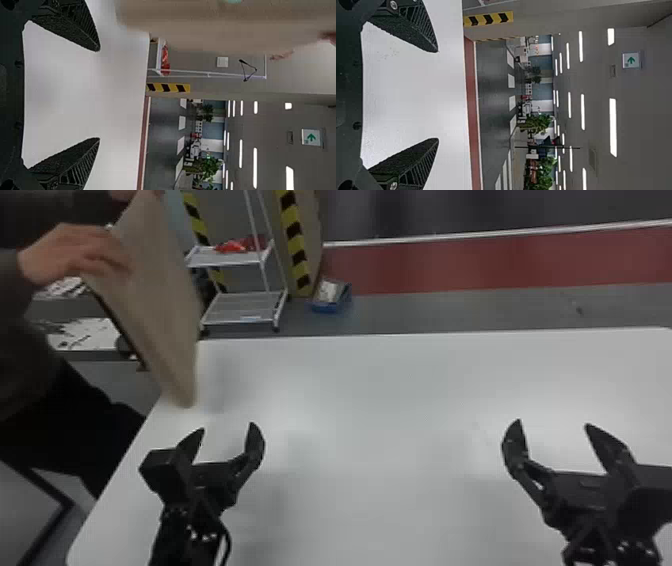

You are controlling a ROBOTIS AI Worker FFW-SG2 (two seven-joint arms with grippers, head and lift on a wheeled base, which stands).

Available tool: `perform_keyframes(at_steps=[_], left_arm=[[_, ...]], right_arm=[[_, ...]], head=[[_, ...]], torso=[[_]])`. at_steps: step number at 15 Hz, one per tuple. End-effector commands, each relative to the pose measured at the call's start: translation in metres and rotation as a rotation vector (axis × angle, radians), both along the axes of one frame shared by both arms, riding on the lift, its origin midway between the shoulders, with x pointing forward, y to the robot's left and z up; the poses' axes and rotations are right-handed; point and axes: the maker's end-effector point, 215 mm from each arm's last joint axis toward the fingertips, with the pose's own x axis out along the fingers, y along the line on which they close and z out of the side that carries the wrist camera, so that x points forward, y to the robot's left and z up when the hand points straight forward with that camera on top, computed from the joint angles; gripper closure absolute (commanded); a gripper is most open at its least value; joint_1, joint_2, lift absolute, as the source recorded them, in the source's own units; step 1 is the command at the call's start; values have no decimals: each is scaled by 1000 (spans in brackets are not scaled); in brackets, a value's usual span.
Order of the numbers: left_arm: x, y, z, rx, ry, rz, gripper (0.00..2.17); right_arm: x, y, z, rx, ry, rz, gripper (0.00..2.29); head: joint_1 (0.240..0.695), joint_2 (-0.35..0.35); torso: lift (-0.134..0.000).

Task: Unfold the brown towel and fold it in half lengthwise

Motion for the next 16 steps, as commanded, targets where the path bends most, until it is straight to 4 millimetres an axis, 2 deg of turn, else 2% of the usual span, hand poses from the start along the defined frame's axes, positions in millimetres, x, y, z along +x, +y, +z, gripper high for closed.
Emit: perform_keyframes(at_steps=[1,16], left_arm=[[0,-1,1,-2,-4,-1,76],[0,-2,-2,-3,2,-7,80]], right_arm=[[0,1,0,5,0,-2,73],[0,-1,-3,10,6,-5,73]], head=[[695,189],[695,185]], torso=[[-123],[-123]])
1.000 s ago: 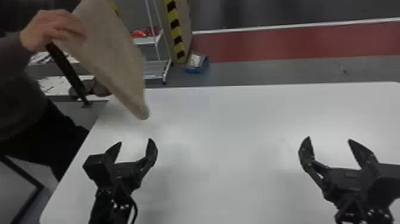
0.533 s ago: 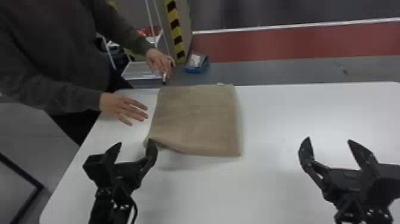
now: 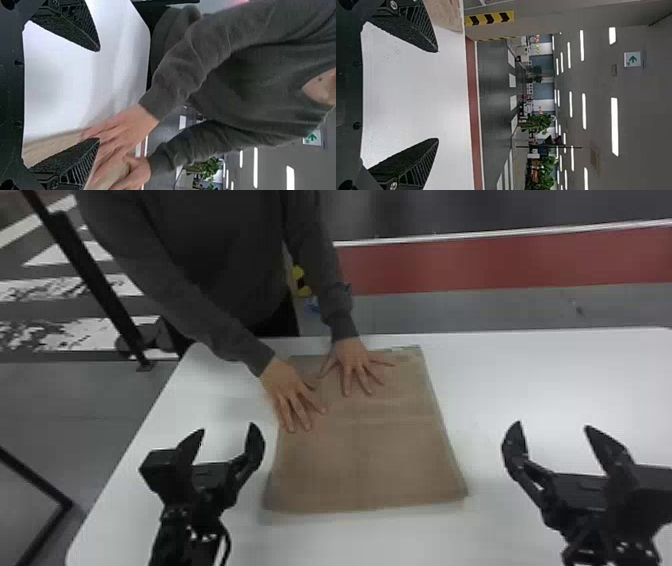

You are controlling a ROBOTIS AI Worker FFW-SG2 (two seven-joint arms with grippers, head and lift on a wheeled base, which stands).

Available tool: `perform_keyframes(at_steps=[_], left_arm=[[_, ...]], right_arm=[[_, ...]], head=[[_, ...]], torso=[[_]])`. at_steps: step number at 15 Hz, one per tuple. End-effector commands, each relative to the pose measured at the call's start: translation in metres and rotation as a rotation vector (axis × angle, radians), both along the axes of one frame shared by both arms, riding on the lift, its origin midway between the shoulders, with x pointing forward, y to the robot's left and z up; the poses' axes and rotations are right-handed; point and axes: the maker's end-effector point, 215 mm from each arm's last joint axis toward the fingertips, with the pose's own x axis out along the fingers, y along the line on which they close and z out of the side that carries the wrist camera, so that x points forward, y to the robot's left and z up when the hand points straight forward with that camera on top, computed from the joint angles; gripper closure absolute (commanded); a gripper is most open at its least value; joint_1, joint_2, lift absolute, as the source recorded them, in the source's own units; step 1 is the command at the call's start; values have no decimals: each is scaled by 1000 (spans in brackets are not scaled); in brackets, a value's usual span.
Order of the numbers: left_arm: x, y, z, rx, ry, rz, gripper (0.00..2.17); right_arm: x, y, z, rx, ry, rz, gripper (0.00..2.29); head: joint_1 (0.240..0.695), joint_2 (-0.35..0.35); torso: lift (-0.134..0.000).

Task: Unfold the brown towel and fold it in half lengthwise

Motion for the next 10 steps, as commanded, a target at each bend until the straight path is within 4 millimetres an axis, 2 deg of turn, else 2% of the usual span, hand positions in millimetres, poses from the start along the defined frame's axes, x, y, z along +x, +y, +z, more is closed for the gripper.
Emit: perform_keyframes(at_steps=[1,10], left_arm=[[1,-1,1,-2,-2,1,80],[0,-1,-2,-3,3,1,80]], right_arm=[[0,1,0,6,0,-2,73],[0,-1,-1,4,3,-5,73]], head=[[695,185],[695,184]], torso=[[-123],[-123]])
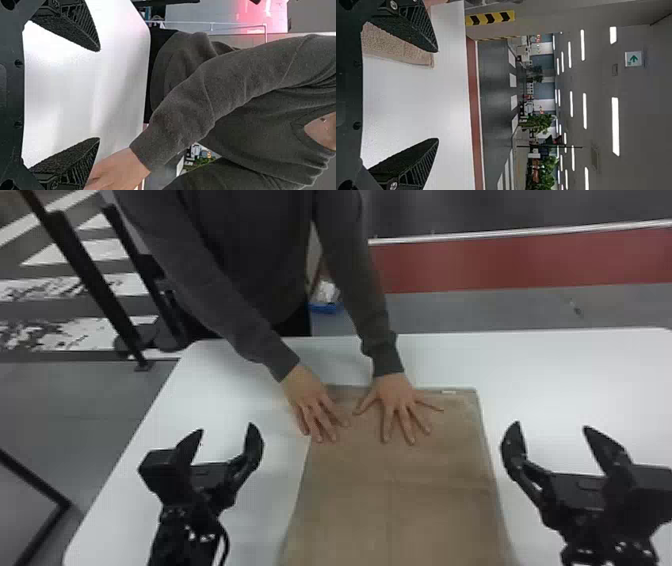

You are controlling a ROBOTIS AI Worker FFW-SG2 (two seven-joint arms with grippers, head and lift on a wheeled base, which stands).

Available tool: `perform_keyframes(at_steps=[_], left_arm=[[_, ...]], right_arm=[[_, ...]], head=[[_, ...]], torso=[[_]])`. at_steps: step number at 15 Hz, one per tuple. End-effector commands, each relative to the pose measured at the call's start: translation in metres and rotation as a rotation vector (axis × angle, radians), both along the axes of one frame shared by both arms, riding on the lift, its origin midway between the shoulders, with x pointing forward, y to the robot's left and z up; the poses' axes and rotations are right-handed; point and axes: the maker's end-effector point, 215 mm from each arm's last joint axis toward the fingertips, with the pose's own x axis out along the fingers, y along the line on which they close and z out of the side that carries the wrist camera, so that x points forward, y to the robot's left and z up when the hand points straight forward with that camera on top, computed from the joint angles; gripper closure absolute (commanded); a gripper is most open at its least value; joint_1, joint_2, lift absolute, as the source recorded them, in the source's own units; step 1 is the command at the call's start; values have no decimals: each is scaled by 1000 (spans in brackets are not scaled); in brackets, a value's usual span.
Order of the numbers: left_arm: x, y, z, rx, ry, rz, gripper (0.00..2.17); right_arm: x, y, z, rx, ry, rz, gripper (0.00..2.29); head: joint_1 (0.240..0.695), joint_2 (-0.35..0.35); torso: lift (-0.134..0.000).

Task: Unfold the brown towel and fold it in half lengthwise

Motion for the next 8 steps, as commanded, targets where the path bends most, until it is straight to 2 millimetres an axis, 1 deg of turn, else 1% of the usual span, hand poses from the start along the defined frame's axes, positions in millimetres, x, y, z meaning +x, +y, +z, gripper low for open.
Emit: perform_keyframes(at_steps=[1,8], left_arm=[[0,-1,-1,-3,2,1,80],[0,-1,-2,-3,3,0,80]], right_arm=[[0,0,-1,4,1,-3,73],[-1,0,-2,4,5,-5,76]], head=[[695,184],[695,183]], torso=[[-123],[-123]])
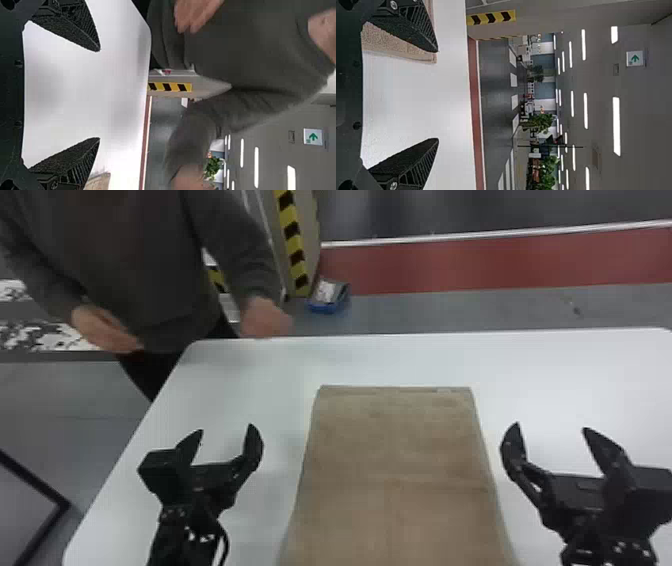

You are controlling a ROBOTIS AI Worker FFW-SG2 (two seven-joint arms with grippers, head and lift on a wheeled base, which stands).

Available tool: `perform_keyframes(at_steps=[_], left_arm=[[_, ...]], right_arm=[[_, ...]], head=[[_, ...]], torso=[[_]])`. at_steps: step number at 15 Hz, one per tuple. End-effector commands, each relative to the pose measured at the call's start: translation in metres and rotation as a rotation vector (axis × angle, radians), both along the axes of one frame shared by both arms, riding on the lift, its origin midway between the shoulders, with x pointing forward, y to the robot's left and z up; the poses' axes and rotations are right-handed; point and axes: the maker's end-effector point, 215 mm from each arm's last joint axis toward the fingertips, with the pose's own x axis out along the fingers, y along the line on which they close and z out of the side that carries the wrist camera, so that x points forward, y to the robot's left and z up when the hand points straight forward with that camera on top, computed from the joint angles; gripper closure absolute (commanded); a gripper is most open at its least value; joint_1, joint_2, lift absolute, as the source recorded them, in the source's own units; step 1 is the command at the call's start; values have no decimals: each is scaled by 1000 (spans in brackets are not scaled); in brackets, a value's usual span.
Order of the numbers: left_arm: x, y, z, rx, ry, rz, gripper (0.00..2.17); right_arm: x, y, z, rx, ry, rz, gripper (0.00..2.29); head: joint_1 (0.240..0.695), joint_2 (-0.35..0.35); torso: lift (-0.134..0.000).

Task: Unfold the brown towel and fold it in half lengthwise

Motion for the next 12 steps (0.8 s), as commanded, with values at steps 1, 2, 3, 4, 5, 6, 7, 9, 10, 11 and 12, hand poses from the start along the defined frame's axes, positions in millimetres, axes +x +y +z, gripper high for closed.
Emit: perform_keyframes(at_steps=[1,2,3,4,5,6,7,9,10,11,12], left_arm=[[0,-1,-1,-3,0,1,80],[0,-1,-1,-3,0,1,80],[0,0,-1,-1,1,2,80],[0,0,-1,-1,1,2,80],[0,0,-1,-2,4,2,80],[0,-1,-2,-1,5,-3,80],[0,-1,-2,3,6,-4,80],[0,-2,-5,3,19,-7,80],[1,-3,-6,6,31,-9,80],[3,-8,-11,3,50,-29,80],[7,-11,-7,2,44,-45,80]], right_arm=[[0,1,0,5,0,-2,76],[0,1,0,5,0,-2,73],[0,1,-1,5,2,-2,73],[0,1,-1,5,2,-2,73],[0,1,-1,5,2,-2,76],[0,1,-2,5,3,-2,76],[0,1,-2,5,3,-2,76],[0,-1,-2,4,3,-5,76],[-1,-1,-2,4,5,-5,76],[-1,-2,-2,3,3,-6,76],[-1,-2,-2,3,6,-6,76]], head=[[695,183],[695,183],[695,183],[695,183],[695,183],[695,183],[695,183],[695,182],[695,181],[695,180],[695,179]], torso=[[-123],[-123],[-123],[-123],[-123],[-123],[-123],[-123],[-123],[-123],[-123]])
